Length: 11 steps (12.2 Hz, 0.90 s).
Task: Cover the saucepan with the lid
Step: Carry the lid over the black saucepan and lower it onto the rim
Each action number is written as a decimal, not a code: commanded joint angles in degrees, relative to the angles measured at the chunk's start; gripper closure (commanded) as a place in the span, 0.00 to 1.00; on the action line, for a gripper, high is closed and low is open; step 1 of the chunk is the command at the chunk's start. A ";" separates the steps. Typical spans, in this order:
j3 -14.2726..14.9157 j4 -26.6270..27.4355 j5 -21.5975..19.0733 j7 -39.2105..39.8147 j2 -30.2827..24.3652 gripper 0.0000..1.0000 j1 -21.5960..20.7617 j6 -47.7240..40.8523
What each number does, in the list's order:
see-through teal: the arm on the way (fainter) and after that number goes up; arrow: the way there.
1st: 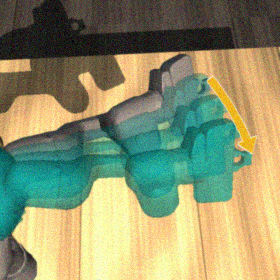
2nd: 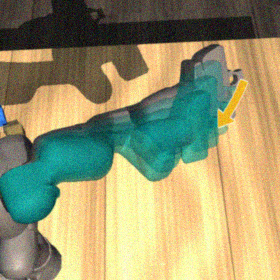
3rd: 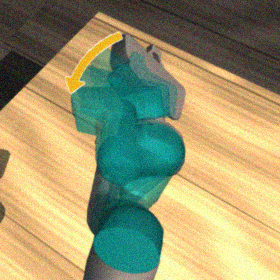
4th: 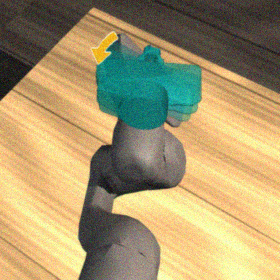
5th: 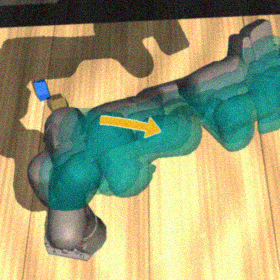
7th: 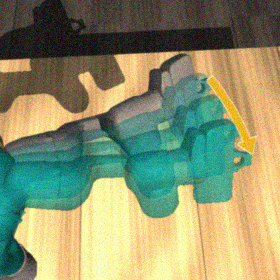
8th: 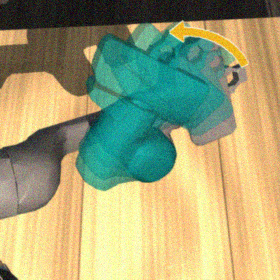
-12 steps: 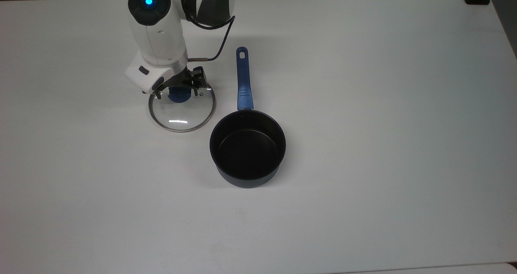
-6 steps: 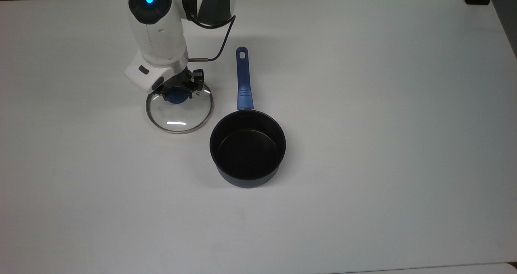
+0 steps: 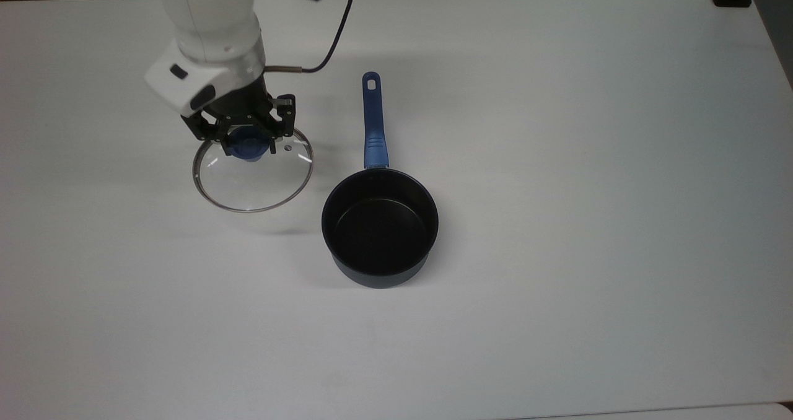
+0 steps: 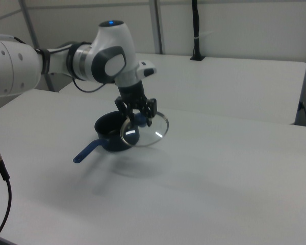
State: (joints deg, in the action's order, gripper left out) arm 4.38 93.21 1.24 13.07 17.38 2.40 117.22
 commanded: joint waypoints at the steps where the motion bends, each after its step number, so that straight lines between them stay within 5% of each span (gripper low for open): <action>1: 0.28 -5.83 -2.29 -2.25 1.24 0.54 -5.11 -1.30; 4: -0.08 -10.41 -2.20 -8.39 6.25 0.54 -10.12 1.06; 11: -0.25 -10.15 -1.85 -12.19 8.55 0.53 -14.09 5.04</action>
State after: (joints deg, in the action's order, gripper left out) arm 3.68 84.13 -0.29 1.78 25.98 -10.53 122.63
